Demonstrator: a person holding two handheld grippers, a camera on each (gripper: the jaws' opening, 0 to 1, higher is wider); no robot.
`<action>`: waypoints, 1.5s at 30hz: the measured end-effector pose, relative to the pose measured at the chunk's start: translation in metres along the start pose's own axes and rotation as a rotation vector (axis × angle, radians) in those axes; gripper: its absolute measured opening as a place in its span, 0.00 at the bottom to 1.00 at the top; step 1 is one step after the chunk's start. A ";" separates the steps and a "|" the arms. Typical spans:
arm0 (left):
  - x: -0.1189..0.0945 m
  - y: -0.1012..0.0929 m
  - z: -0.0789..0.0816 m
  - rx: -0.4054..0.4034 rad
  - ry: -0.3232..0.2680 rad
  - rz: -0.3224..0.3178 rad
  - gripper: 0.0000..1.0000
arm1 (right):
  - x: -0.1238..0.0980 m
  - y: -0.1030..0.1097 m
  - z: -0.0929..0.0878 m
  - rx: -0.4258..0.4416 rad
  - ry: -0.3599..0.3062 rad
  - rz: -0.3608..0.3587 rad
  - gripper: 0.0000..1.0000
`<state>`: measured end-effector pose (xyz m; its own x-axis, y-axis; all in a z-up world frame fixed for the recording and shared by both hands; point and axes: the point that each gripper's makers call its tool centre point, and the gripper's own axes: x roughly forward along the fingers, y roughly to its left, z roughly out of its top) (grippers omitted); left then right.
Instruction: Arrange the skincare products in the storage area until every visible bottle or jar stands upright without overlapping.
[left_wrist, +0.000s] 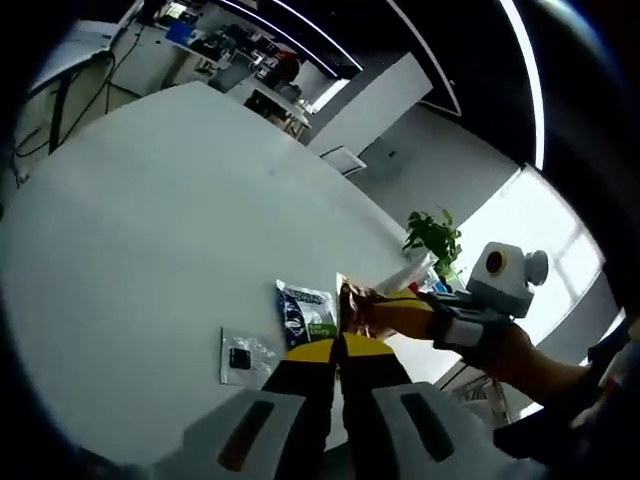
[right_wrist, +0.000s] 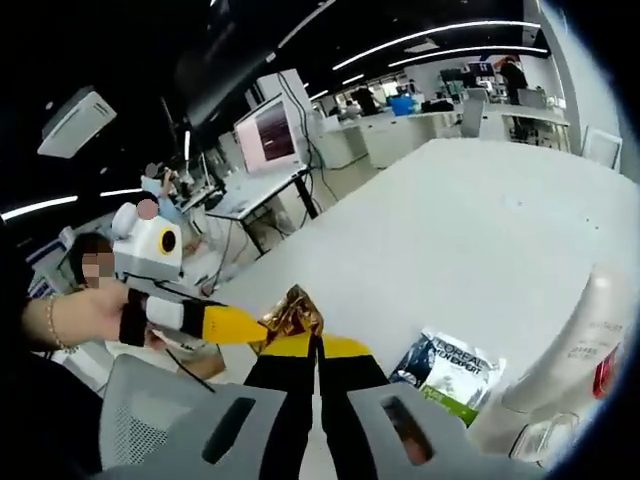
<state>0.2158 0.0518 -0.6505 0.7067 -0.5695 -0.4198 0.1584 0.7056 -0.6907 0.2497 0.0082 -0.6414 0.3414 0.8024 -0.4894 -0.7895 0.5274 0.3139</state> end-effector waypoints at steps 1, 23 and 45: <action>0.000 0.001 0.000 -0.002 -0.001 0.005 0.06 | 0.002 -0.002 0.000 -0.008 0.005 -0.008 0.01; 0.037 0.036 0.014 -0.038 0.035 0.079 0.06 | 0.042 -0.044 0.000 -0.134 0.041 -0.135 0.01; 0.074 0.075 0.003 -0.037 0.123 0.141 0.06 | 0.082 -0.082 -0.028 -0.171 0.138 -0.177 0.02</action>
<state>0.2820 0.0635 -0.7313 0.6304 -0.5149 -0.5809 0.0367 0.7672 -0.6403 0.3276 0.0231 -0.7303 0.4186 0.6501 -0.6341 -0.8024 0.5918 0.0770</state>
